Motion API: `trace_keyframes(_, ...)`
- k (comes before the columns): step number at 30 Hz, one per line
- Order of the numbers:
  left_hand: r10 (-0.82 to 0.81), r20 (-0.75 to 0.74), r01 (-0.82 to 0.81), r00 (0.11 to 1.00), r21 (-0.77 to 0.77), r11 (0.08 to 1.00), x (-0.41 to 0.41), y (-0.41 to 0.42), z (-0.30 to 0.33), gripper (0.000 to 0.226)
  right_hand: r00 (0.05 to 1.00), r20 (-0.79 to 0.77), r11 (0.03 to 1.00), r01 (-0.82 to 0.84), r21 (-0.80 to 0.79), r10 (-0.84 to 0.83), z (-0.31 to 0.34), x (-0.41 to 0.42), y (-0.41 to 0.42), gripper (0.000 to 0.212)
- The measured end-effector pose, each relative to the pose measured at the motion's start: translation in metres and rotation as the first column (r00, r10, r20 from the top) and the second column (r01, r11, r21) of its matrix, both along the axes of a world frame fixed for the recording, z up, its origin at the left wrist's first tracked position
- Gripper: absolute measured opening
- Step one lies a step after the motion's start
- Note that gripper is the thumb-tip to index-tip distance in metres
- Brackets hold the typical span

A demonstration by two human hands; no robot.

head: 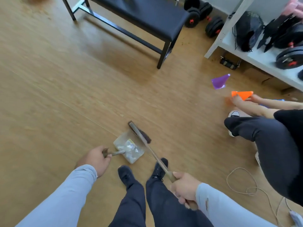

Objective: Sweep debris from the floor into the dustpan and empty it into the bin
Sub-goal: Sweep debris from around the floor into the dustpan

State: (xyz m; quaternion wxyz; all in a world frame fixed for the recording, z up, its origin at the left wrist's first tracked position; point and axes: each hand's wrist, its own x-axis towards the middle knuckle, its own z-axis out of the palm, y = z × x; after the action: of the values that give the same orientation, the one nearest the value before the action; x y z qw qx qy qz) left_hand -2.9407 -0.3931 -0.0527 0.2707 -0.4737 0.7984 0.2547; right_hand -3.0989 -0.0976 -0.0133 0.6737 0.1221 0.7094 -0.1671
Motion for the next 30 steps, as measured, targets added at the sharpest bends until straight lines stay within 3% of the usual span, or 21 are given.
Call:
trace_keyframes(4,0.014,-0.019,-0.013,1.0,0.057,0.998,0.005,-0.012,0.004,0.034,0.998,-0.034,0.998,0.053,-0.038,-0.054,0.033,-0.032,0.02,0.067)
trace_keyframes(11,0.032,-0.089,-0.025,0.996,0.073,0.997,0.025,-0.022,0.027,0.027,0.932,-0.233,0.959,0.284,-0.001,-0.277,0.074,-0.065,0.064,0.063)
trace_keyframes(16,0.132,-0.16,-0.122,0.978,0.07,0.99,0.019,-0.052,0.044,0.037,0.832,-0.309,0.869,0.493,0.032,-0.46,0.064,-0.066,0.064,0.051)
trace_keyframes(19,0.162,-0.183,-0.157,0.97,0.039,0.987,0.002,-0.074,0.045,0.034,0.801,-0.262,0.827,0.562,0.019,-0.539,0.052,-0.071,0.056,0.01)
trace_keyframes(23,0.144,-0.178,-0.145,0.974,0.006,0.989,-0.034,-0.089,0.041,0.033,0.758,-0.279,0.76,0.638,0.128,-0.59,0.029,-0.118,0.029,0.018)
trace_keyframes(26,0.152,-0.162,-0.155,0.975,-0.008,0.988,-0.067,-0.099,0.039,0.028,0.755,-0.273,0.76,0.64,0.111,-0.596,0.009,-0.157,-0.019,0.016)
trace_keyframes(30,0.184,-0.134,-0.19,0.974,-0.036,0.981,-0.126,-0.122,0.045,0.021,0.87,-0.21,0.886,0.462,0.034,-0.446,-0.019,-0.203,-0.092,0.017)
